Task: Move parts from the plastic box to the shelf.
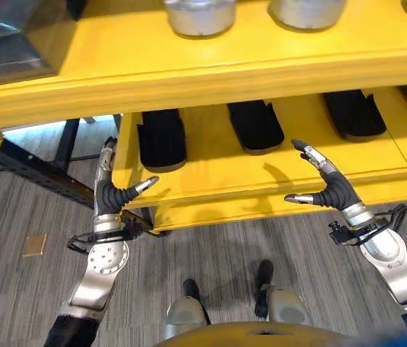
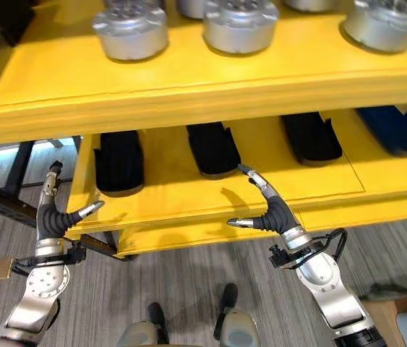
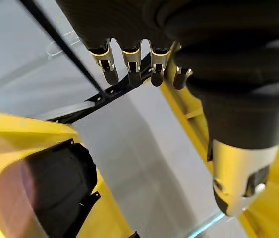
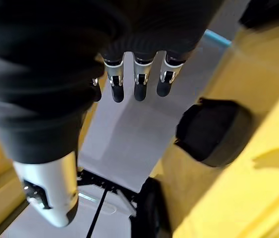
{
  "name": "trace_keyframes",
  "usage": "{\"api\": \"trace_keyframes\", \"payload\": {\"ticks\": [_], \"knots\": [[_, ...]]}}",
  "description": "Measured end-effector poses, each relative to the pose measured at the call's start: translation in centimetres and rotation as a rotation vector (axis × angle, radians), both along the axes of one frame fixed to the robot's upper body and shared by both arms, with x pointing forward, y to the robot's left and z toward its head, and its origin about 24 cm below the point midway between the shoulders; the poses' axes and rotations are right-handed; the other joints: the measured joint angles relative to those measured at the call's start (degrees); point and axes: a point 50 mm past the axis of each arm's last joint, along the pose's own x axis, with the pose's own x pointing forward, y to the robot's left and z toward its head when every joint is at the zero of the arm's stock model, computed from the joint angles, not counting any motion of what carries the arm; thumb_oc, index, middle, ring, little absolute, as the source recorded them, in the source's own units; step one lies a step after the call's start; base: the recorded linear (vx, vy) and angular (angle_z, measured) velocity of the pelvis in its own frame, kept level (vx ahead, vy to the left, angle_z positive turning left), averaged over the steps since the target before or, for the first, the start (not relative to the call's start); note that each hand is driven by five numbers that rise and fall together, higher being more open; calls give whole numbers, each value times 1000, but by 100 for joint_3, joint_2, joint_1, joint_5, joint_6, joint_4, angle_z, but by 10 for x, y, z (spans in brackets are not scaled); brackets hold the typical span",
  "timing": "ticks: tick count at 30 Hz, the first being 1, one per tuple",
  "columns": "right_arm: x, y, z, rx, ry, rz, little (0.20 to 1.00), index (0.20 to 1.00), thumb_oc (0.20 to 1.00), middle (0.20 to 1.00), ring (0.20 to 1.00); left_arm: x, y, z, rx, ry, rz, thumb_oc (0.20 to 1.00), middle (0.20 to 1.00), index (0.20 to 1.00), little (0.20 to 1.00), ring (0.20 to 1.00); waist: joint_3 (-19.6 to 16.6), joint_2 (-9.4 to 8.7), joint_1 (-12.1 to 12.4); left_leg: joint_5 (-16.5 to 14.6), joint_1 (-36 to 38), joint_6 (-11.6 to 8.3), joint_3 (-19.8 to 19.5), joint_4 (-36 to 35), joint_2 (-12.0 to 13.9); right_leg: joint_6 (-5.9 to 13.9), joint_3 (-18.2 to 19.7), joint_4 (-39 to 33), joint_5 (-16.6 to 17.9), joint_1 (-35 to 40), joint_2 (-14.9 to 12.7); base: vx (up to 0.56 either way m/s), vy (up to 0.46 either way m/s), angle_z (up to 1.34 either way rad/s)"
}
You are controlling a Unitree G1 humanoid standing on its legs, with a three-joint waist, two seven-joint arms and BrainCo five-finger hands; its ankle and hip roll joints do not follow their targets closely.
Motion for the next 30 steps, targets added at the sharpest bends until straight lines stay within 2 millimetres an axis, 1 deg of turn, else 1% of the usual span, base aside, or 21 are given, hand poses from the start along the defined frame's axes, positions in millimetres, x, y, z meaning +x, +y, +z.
{"api": "trace_keyframes", "payload": {"ticks": [2,4,7,9,10,11,13,14,15,16,17,18,19,20,21,22,24,27,28,29,30], "knots": [[-2,0,-2,3,3,0,1000,1000,1000,1000,1000,-10,3,-7,9,43,-8,1000,1000,1000,1000,1000,-131,-49,118,23,6,16,-83,-93,-62,34,-53,-120,68,73,-16,-89,44,18],[-3,1,-4,1,13,10,1000,1000,1000,1000,1000,-16,7,-9,19,54,-10,1000,1000,1000,1000,1000,-179,-113,271,46,7,36,-113,-137,-111,42,-72,-202,124,114,-38,-98,65,10],[-4,4,-6,-17,36,49,1000,1000,1000,1000,1000,-17,8,-9,63,91,-82,1000,1000,1000,1000,1000,-210,-206,342,57,16,62,-244,-173,-201,98,-218,-328,188,276,-112,-75,99,26],[-3,8,-5,-33,38,87,1000,1000,1000,1000,1000,-15,7,-9,76,127,-146,1000,1000,1000,1000,1000,-230,-261,449,62,58,84,-247,-248,-250,134,-212,-365,211,307,-140,-107,137,10],[-1,14,-4,-58,44,140,1000,1000,1000,1000,1000,-13,4,-10,72,164,-216,1000,1000,1000,1000,1000,-228,-304,479,82,79,107,-262,-314,-319,151,-248,-375,241,342,-175,-117,129,16],[1,18,-2,-112,56,203,1000,1000,1000,1000,1000,-10,-6,-12,32,220,-355,1000,1000,1000,1000,1000,-259,-356,478,97,94,130,-293,-362,-350,202,-284,-386,243,371,-205,-122,113,17],[5,20,3,-140,44,236,1000,1000,1000,1000,1000,-9,-13,-15,-45,278,-493,1000,1000,1000,1000,1000,-221,-468,488,87,78,147,-317,-368,-450,231,-310,-370,282,379,-281,-109,94,17],[6,22,5,-177,55,277,1000,1000,1000,1000,1000,-8,-25,-18,-134,324,-637,1000,1000,1000,1000,1000,-175,-560,467,72,54,182,-393,-374,-507,261,-358,-311,283,378,-339,-62,41,19],[6,25,3,-196,69,311,1000,1000,1000,1000,1000,-8,-31,-19,-151,353,-713,1000,1000,1000,1000,1000,-128,-655,463,54,60,211,-400,-369,-531,277,-353,-281,283,376,-384,-40,-18,22],[4,27,0,-206,90,342,1000,1000,1000,1000,1000,-8,-30,-23,-272,406,-758,1000,1000,1000,1000,1000,-45,-811,464,-8,44,285,-424,-364,-563,310,-344,-189,280,364,-457,-26,-66,26],[2,28,-2,-218,109,365,1000,1000,1000,1000,1000,-8,-29,-28,-293,458,-787,1000,1000,1000,1000,1000,8,-877,417,-28,40,325,-555,-362,-551,402,-203,99,238,306,-483,0,-94,30],[0,32,-5,-250,135,421,1000,1000,1000,1000,1000,-11,-21,-33,-266,531,-789,1000,1000,1000,1000,1000,-1,-898,388,43,78,361,-560,-345,-411,675,-186,481,-6,144,-328,64,-117,13],[2,34,-1,-283,135,458,1000,1000,1000,1000,1000,-16,-12,-36,-250,581,-766,1000,1000,1000,1000,1000,-23,-974,444,76,139,275,-461,-362,-324,619,-428,647,-235,115,-229,121,-158,-37],[4,37,8,-331,119,506,1000,1000,1000,1000,1000,-22,-6,-41,-262,610,-732,1000,1000,1000,1000,1000,-19,-964,517,57,215,226,-293,-338,-226,496,-769,799,-438,78,-114,146,-243,-66],[0,45,19,-344,92,569,1000,1000,1000,1000,1000,-31,-5,-51,-357,646,-683,1000,1000,1000,1000,1000,-11,-909,547,-3,284,123,-269,-298,-201,130,-783,786,-839,168,14,98,-233,-50],[-1,47,18,-323,95,578,1000,1000,1000,1000,1000,-31,-10,-58,-415,637,-672,1000,1000,1000,1000,1000,-8,-804,539,-15,285,107,-334,-252,-155,10,-782,602,-783,293,138,60,-203,-13],[-1,48,9,-309,130,578,1000,1000,1000,1000,1000,-26,-20,-65,-513,598,-665,1000,1000,1000,1000,1000,-3,-535,542,-25,198,91,-387,-212,-101,-17,-807,482,-764,313,224,28,-126,14],[-1,45,1,-326,167,561,1000,1000,1000,1000,1000,-22,-26,-66,-551,559,-645,1000,1000,1000,1000,1000,46,-173,496,-24,4,88,-378,1,-94,-50,-821,456,-749,298,214,-42,-97,20],[-1,45,1,-330,165,560,1000,1000,1000,1000,1000,-18,-25,-63,-543,532,-637,1000,1000,1000,1000,1000,54,-133,473,-17,-151,90,-348,299,-98,-81,-819,463,-776,266,169,-84,-60,27],[2,45,1,-347,156,553,1000,1000,1000,1000,1000,-11,-25,-57,-529,494,-636,1000,1000,1000,1000,1000,98,-195,491,-16,-525,90,-359,985,-75,-156,-816,490,-807,234,51,-62,46,11],[7,46,2,-366,146,545,1000,1000,1000,1000,1000,-8,-26,-55,-527,476,-629,1000,1000,1000,1000,1000,107,-208,497,-15,-763,89,-384,1532,0,-213,-797,501,-838,248,-9,-17,182,-6]]}}
